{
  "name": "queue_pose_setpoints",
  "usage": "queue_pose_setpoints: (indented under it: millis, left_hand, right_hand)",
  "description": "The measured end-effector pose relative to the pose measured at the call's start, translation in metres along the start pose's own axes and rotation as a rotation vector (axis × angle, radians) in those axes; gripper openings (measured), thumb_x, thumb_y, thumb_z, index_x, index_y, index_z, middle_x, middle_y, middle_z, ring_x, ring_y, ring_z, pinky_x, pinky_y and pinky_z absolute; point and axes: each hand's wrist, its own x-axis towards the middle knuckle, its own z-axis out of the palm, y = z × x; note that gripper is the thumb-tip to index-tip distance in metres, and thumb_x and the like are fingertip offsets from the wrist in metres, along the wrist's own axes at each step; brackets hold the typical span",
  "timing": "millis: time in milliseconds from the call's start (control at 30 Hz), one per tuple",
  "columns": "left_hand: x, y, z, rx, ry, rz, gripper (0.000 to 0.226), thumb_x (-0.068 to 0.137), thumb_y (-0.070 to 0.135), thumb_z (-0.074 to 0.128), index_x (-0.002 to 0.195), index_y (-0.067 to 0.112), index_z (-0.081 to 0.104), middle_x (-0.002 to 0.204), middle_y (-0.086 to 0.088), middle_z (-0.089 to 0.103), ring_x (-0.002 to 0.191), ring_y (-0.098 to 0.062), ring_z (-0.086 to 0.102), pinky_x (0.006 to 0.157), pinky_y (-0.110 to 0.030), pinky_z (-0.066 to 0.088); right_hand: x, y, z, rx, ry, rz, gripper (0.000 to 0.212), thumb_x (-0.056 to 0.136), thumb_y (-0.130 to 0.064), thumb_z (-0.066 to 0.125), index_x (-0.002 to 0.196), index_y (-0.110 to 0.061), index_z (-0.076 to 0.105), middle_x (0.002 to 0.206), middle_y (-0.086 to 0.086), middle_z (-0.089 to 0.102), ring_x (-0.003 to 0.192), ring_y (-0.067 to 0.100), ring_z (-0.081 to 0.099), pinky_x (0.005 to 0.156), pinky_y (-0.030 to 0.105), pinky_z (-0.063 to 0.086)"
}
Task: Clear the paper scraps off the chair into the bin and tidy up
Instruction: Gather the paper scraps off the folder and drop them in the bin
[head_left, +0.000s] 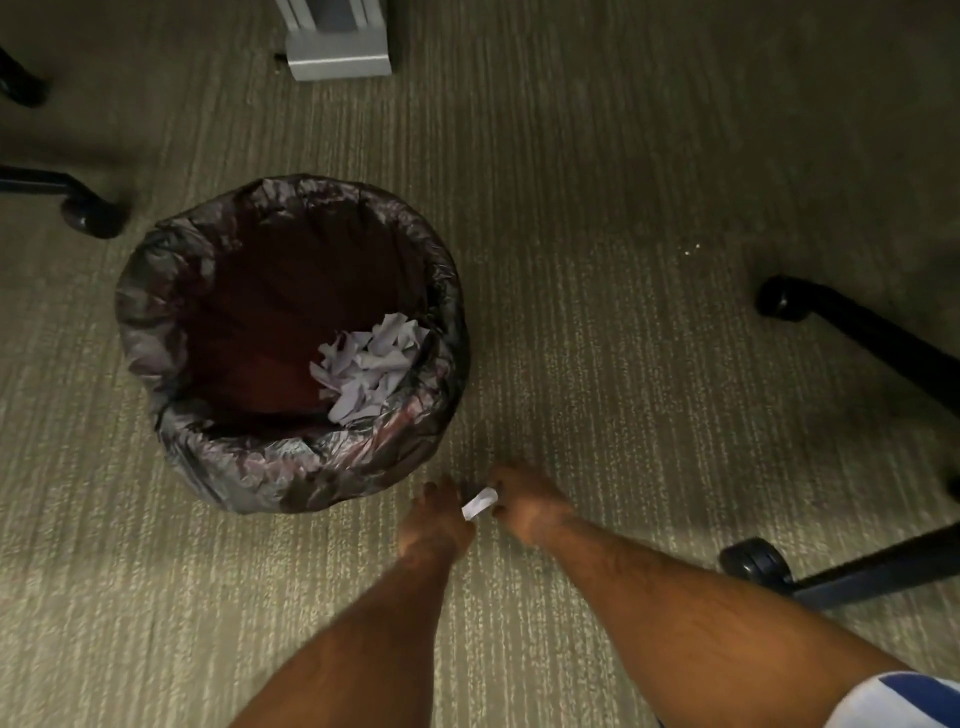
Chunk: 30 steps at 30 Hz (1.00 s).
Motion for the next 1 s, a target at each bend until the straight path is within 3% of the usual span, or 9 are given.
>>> queue_pose_setpoints:
  millis: [200,333,367,467,600,700,867,933,1000]
  left_hand:
    - [0.003,0.002,0.013,-0.067,0.035,0.007,0.033,0.09,0.024,0.055,0.123,0.02,0.054,0.124,-0.01,0.062,0.116,-0.034,0.059,0.095,-0.042,0.049]
    - [-0.005,0.002,0.011,-0.109,0.105,0.045,0.028,0.09,0.015,0.052,0.116,0.013,0.061,0.119,-0.014,0.064,0.112,-0.036,0.061,0.091,-0.04,0.05]
    - [-0.009,0.004,0.007,-0.104,0.109,0.052,0.027,0.091,0.014,0.051,0.116,0.012,0.061,0.119,-0.015,0.064,0.112,-0.036,0.061,0.091,-0.04,0.049]
    - [-0.027,0.015,-0.009,-0.126,0.123,0.048,0.024,0.093,0.018,0.052,0.113,0.01,0.063,0.116,-0.015,0.063,0.109,-0.036,0.063,0.088,-0.038,0.049]
    - [-0.064,0.035,-0.036,-0.184,0.125,0.052,0.023,0.094,0.027,0.055,0.107,0.01,0.065,0.107,-0.013,0.068,0.1,-0.032,0.066,0.079,-0.034,0.049]
    - [-0.096,0.049,-0.062,-0.227,0.148,0.065,0.02,0.092,0.022,0.057,0.104,0.01,0.066,0.103,-0.014,0.07,0.095,-0.032,0.066,0.077,-0.036,0.05]
    - [-0.152,0.068,-0.108,-0.31,0.187,0.141,0.021,0.091,0.023,0.058,0.103,0.011,0.069,0.095,-0.012,0.072,0.088,-0.031,0.068,0.075,-0.037,0.055]
    - [-0.173,0.071,-0.127,-0.405,0.182,0.165,0.016,0.091,0.021,0.058,0.098,0.012,0.069,0.079,-0.003,0.071,0.072,-0.019,0.067,0.061,-0.027,0.053]
    - [-0.191,0.073,-0.148,-0.549,0.169,0.176,0.013,0.092,0.02,0.059,0.096,0.012,0.069,0.066,0.008,0.063,0.056,-0.006,0.057,0.046,-0.013,0.039]
  right_hand:
    - [0.001,-0.001,0.012,0.129,0.031,0.04,0.025,0.086,-0.014,0.062,0.111,-0.014,0.063,0.113,0.008,0.066,0.104,0.026,0.063,0.078,0.022,0.037]
    - [-0.013,0.001,0.008,0.199,0.076,0.008,0.023,0.085,-0.001,0.056,0.102,-0.006,0.071,0.106,0.01,0.072,0.099,0.02,0.066,0.071,0.003,0.036]
    - [-0.019,0.002,0.005,0.22,0.095,0.004,0.026,0.085,0.001,0.055,0.104,-0.007,0.071,0.107,0.009,0.072,0.098,0.018,0.066,0.076,0.006,0.041]
    - [-0.037,-0.001,-0.008,0.235,0.185,0.055,0.025,0.087,-0.004,0.054,0.11,-0.004,0.064,0.109,0.016,0.067,0.098,0.032,0.065,0.083,0.033,0.052]
    - [-0.067,-0.024,-0.041,0.425,0.198,0.156,0.023,0.087,-0.016,0.06,0.108,-0.007,0.064,0.102,0.009,0.07,0.09,0.028,0.067,0.073,0.032,0.053]
    - [-0.088,-0.044,-0.065,0.576,0.206,0.22,0.022,0.087,-0.03,0.063,0.099,-0.011,0.065,0.094,0.011,0.072,0.084,0.029,0.068,0.073,0.04,0.055]
    - [-0.124,-0.081,-0.108,0.746,0.279,0.23,0.009,0.088,-0.02,0.067,0.083,-0.014,0.063,0.074,-0.002,0.063,0.069,0.015,0.059,0.061,0.026,0.043]
    - [-0.141,-0.095,-0.129,0.776,0.304,0.222,0.01,0.089,-0.014,0.066,0.081,-0.017,0.061,0.07,-0.007,0.06,0.063,0.008,0.056,0.058,0.022,0.042]
    - [-0.154,-0.109,-0.147,0.82,0.313,0.239,0.016,0.09,-0.013,0.065,0.076,-0.019,0.06,0.07,-0.008,0.061,0.064,0.01,0.059,0.057,0.02,0.043]
